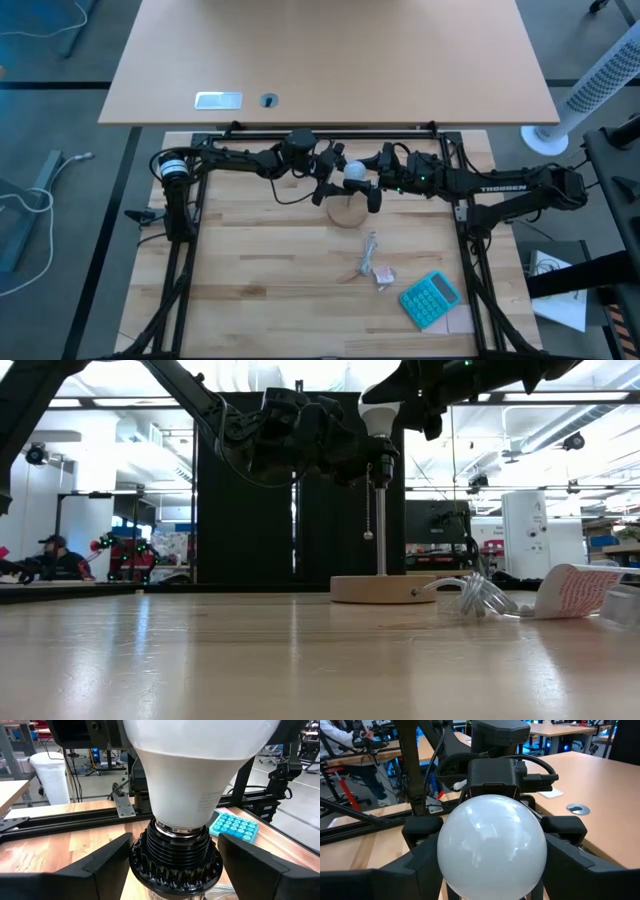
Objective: Screw lightbulb
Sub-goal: Insert the lightbulb into the lamp
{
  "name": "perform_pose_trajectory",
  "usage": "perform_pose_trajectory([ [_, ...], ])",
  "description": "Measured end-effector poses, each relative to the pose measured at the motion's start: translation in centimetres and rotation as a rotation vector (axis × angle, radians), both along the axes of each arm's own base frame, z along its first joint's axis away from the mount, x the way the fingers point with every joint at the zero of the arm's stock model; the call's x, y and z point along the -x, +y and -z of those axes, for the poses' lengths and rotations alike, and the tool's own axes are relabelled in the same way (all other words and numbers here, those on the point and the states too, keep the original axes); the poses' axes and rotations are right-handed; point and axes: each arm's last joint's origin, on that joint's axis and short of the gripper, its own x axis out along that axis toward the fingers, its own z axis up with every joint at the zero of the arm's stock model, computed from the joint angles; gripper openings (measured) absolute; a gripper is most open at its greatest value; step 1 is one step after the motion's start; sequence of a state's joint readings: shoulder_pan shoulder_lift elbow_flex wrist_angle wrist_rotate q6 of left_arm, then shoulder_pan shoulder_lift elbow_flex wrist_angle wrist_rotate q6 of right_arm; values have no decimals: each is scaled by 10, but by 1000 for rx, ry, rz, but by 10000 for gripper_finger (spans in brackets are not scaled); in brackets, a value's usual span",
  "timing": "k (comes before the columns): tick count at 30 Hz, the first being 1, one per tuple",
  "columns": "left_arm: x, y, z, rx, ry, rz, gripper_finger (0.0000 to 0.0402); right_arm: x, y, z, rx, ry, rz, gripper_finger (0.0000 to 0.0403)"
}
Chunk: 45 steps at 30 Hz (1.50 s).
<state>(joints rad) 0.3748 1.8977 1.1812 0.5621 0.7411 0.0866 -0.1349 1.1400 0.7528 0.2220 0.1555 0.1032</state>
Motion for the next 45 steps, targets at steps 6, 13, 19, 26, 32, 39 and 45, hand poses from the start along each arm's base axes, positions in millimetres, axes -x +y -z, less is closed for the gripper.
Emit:
perform_pose_trajectory([
  [6,0,0,0,16,7,-5,245,0,0,0,-1,2,1,252],
  [13,-1,1,0,36,16,-47,244,0,0,1,0,6,7,254],
  [19,-2,1,-3,67,25,-79,244,0,-1,0,10,6,11,250],
  [26,-5,4,-10,55,21,-113,244,2,-2,-2,21,7,60,252],
  [32,-6,5,-16,24,30,-139,244,2,-3,-3,30,2,102,251],
  [39,-6,5,-19,19,17,-150,244,2,-4,-4,33,-3,131,249],
  [45,-6,3,-25,17,1,-193,244,3,-4,-5,29,-11,156,252],
])
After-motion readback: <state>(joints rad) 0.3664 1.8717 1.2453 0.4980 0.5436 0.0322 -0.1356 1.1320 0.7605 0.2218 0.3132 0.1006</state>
